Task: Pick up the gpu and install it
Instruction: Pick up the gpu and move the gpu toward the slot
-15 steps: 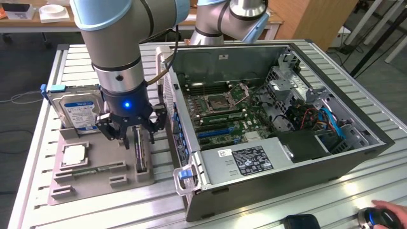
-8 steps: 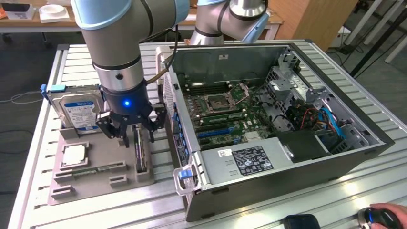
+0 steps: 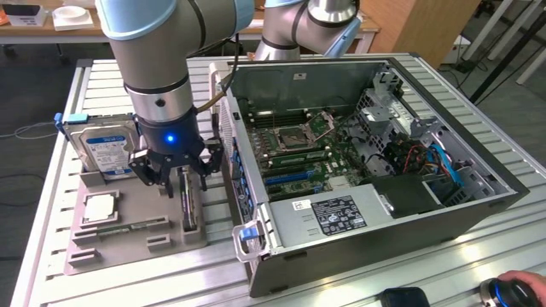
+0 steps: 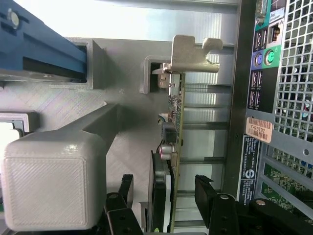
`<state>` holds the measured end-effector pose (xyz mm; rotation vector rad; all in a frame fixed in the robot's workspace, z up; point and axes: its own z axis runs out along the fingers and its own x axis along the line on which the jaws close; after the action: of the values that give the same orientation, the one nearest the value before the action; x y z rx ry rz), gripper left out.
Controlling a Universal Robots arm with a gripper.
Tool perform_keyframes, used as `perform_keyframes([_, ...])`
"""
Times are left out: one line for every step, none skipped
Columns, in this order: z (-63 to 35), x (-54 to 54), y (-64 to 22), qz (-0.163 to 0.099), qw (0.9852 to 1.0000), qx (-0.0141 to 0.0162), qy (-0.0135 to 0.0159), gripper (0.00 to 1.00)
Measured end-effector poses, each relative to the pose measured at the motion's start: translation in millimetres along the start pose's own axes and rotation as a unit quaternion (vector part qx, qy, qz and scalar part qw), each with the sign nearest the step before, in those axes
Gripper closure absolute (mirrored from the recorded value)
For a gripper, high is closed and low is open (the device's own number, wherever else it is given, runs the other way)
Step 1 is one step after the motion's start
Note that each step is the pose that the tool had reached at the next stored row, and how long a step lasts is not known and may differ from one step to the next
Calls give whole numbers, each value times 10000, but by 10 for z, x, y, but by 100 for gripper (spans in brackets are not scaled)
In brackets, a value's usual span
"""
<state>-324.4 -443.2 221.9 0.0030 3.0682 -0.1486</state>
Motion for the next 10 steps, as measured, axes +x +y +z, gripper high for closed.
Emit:
perform_keyframes([0, 0, 0, 0, 10000, 0, 0, 38])
perform_keyframes([0, 0, 0, 0, 10000, 0, 0, 40])
perform_keyframes([0, 0, 0, 0, 10000, 0, 0, 40])
perform_keyframes([0, 0, 0, 0, 10000, 0, 0, 46])
perform_keyframes([0, 0, 0, 0, 10000, 0, 0, 52])
perform_keyframes([0, 0, 0, 0, 10000, 0, 0, 52])
perform_keyframes([0, 0, 0, 0, 10000, 0, 0, 52])
perform_keyframes([0, 0, 0, 0, 10000, 0, 0, 58])
perform_keyframes([0, 0, 0, 0, 10000, 0, 0, 58])
perform_keyframes([0, 0, 0, 0, 10000, 0, 0, 58])
